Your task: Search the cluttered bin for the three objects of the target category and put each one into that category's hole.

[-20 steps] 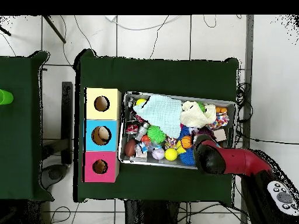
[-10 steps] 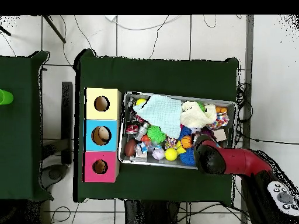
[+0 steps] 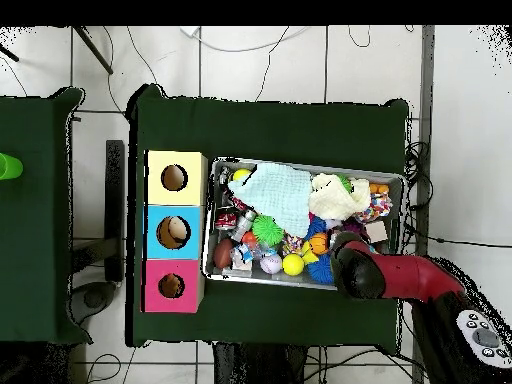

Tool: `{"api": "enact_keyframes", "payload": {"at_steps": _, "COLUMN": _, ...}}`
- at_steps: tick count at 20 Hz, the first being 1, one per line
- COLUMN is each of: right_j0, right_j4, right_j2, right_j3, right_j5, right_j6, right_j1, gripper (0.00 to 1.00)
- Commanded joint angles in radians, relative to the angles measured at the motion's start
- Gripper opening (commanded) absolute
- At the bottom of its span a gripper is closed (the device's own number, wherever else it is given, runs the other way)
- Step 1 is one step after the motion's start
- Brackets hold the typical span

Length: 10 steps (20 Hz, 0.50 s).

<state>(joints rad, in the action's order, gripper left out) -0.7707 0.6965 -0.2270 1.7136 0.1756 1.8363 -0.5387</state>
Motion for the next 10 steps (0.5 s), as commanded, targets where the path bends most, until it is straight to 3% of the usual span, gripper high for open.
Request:
{"api": "enact_keyframes", "payload": {"at_steps": 1, "right_j0": 0.0, "right_j4": 0.044, "right_j2": -0.076, "right_j3": 0.012, "right_j5": -0.015, "right_j6": -0.006, "right_j1": 0.042, "gripper": 0.0}}
{"api": "enact_keyframes", "payload": {"at_steps": 3, "right_j0": -0.022, "right_j4": 0.025, "right_j2": -0.094, "right_j3": 0.072, "right_j5": 0.013, "right_j6": -0.016, "right_j1": -0.025, "gripper": 0.0}}
{"api": "enact_keyframes", "payload": {"at_steps": 6, "right_j0": -0.023, "right_j4": -0.089, "right_j2": -0.149, "right_j3": 0.084, "right_j5": 0.204, "right_j6": -0.07, "right_j1": -0.138, "gripper": 0.0}}
{"api": "enact_keyframes", "payload": {"at_steps": 10, "right_j0": 0.063, "right_j4": -0.209, "right_j2": -0.133, "right_j3": -0.03, "right_j5": 0.483, "right_j6": -0.093, "right_j1": -0.189, "gripper": 0.0}}
